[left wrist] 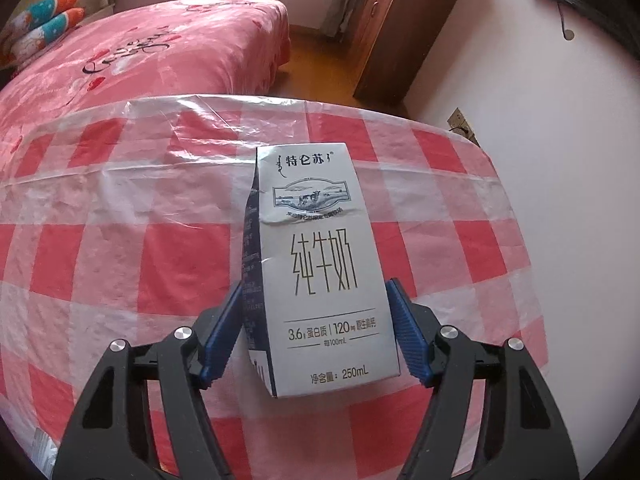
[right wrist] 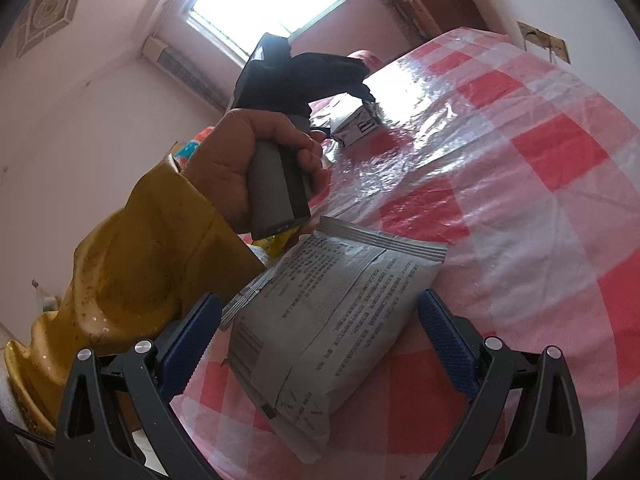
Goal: Collect trash
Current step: 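Grasp the white milk carton with the left gripper, then grasp the white printed bag with the right gripper while the left holds the carton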
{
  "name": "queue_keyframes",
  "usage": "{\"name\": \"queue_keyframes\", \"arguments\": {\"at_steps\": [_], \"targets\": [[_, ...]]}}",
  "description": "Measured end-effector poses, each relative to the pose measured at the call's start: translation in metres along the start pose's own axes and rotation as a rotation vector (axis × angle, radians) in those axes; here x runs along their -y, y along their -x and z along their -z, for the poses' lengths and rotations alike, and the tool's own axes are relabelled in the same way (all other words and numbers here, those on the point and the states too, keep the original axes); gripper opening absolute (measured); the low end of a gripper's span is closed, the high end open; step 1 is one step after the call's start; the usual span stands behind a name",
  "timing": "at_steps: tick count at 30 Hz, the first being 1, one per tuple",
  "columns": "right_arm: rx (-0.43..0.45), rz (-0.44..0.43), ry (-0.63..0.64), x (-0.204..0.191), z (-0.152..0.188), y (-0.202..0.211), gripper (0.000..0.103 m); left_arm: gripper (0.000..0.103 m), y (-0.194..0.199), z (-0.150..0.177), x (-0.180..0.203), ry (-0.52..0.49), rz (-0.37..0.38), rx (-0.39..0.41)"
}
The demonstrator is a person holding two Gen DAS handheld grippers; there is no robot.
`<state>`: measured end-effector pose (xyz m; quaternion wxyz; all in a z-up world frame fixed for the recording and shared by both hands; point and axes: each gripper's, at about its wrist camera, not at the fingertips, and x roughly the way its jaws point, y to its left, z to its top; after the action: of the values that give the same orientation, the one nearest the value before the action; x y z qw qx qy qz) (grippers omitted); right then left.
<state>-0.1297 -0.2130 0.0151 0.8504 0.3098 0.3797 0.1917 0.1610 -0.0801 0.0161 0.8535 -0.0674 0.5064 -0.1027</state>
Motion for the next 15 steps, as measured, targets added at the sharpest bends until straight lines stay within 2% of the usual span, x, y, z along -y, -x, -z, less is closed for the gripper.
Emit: {"name": "queue_keyframes", "arguments": {"at_steps": [6, 15], "targets": [[-0.005, -0.008, 0.015, 0.001, -0.006, -0.006, 0.097, 0.070, 0.017, 0.009, -0.014, -0.025, -0.017, 0.035], [-0.040, 0.041, 0.064, -0.011, -0.004, -0.019, 0.098, 0.070, 0.077, 0.034, -0.042, -0.046, 0.004, 0.111]]}}
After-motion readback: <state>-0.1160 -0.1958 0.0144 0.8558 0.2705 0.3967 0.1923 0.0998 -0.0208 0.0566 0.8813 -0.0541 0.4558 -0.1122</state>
